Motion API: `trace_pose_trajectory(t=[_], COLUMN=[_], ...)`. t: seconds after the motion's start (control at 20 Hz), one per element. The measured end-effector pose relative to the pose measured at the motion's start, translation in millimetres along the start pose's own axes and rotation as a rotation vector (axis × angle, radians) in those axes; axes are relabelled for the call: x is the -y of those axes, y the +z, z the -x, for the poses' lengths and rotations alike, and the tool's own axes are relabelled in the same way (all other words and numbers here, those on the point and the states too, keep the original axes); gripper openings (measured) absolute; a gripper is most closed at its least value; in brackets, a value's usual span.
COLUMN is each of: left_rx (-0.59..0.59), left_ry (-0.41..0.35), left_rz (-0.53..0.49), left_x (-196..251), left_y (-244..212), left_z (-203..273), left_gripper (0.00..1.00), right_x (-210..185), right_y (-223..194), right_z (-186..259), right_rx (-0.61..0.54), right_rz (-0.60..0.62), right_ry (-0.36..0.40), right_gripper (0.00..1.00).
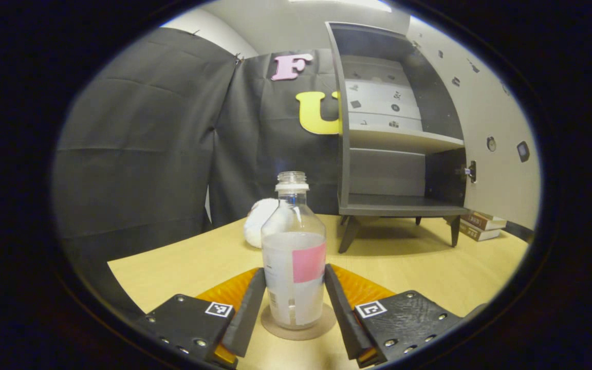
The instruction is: Open the cabinet door with the right hand, grasp the bottle in the cabinet with the left hand and place it on the coaster, then close the cabinet door with the right hand.
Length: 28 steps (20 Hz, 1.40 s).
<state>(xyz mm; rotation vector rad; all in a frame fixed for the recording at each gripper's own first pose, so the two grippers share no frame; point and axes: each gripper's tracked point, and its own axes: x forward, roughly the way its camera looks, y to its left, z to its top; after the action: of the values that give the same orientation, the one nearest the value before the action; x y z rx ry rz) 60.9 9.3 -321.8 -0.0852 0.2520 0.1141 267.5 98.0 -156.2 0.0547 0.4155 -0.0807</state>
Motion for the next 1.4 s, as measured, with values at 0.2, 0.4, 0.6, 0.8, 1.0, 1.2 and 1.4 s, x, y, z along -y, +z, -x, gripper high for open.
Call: trace_pose_trajectory(t=[0.2, 0.4, 0.6, 0.8, 1.0, 1.2, 1.4], left_rx=[-0.021, -0.021, -0.019, -0.012, 0.008, 0.017, 0.049], left_ry=[-0.012, -0.001, 0.002, 0.009, 0.014, 0.031, 0.049], left_rz=[0.01, -0.011, -0.038, -0.048, -0.069, -0.078, -0.121], left_x=[1, 2, 0, -2, -3, -5, -13], left_y=[-2, 3, 11, 34, 77, 131, 177], left_z=[4, 6, 19, 34, 54, 80, 94], left_gripper=[0.69, 0.69, 0.72, 0.72, 0.72, 0.71, 0.72], right_x=[-2, -7, -14, -22, -29, -51, -70], right_y=[0, 2, 6, 13, 36, 66, 97], right_z=[-2, -4, -5, -2, 7, 18, 30], right_rx=[0.001, 0.003, 0.009, 0.023, 0.065, 0.106, 0.184], right_rz=[-0.003, -0.011, -0.011, -0.016, -0.063, -0.095, -0.059], right_ry=[0.009, 0.025, 0.047, 0.075, 0.137, 0.259, 0.344], right_gripper=[0.98, 0.98, 0.98, 0.98, 0.98, 0.93, 0.98])
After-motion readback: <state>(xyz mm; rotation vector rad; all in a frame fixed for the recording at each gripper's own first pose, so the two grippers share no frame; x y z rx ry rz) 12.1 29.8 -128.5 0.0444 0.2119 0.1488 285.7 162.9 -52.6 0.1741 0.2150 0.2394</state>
